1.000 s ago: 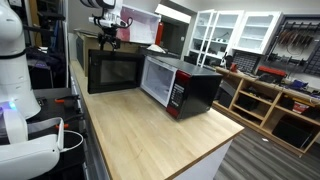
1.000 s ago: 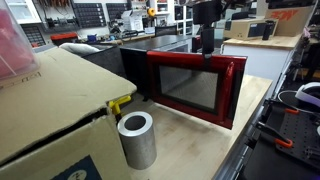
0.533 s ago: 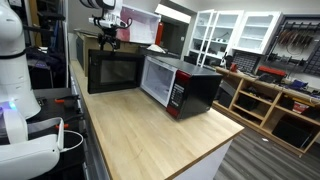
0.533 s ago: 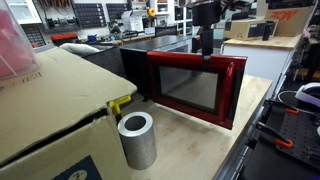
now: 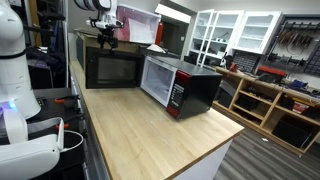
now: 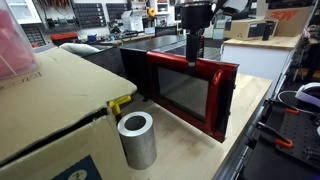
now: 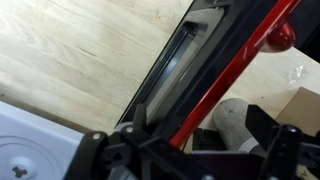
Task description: Open the microwave door
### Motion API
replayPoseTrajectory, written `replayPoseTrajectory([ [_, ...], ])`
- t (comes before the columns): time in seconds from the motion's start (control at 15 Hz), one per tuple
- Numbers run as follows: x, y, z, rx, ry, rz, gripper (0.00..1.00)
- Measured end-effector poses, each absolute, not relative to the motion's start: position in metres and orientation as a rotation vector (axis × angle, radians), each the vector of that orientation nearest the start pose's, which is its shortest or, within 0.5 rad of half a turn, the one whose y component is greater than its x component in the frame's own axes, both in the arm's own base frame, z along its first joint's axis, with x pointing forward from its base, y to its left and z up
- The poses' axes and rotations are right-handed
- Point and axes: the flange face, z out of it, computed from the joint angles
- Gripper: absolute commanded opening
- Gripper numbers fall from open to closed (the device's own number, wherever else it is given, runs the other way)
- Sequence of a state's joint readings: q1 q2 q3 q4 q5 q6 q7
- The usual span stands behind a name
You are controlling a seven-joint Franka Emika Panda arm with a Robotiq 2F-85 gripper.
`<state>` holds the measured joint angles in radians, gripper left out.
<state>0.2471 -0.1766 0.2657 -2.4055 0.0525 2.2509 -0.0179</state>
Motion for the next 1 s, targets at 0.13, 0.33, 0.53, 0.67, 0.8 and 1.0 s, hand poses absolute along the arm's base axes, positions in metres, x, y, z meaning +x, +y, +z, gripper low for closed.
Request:
replayPoseTrajectory([
  [0.13, 0.409, 0.235, 0.380, -3.067, -0.753, -0.032, 1.00],
  [0.33, 0.409, 0.238, 0.380, -3.077, -0.742, -0.035, 1.00],
  [0.53, 0.410, 0.239, 0.380, -3.075, -0.737, -0.041, 1.00],
  [0.67, 0.412, 0.240, 0.381, -3.069, -0.733, -0.059, 1.00],
  [0.8, 0.414, 0.240, 0.384, -3.065, -0.729, -0.076, 1.00],
  [1.0, 0.415, 0.242, 0.397, -3.059, -0.730, -0.115, 1.00],
])
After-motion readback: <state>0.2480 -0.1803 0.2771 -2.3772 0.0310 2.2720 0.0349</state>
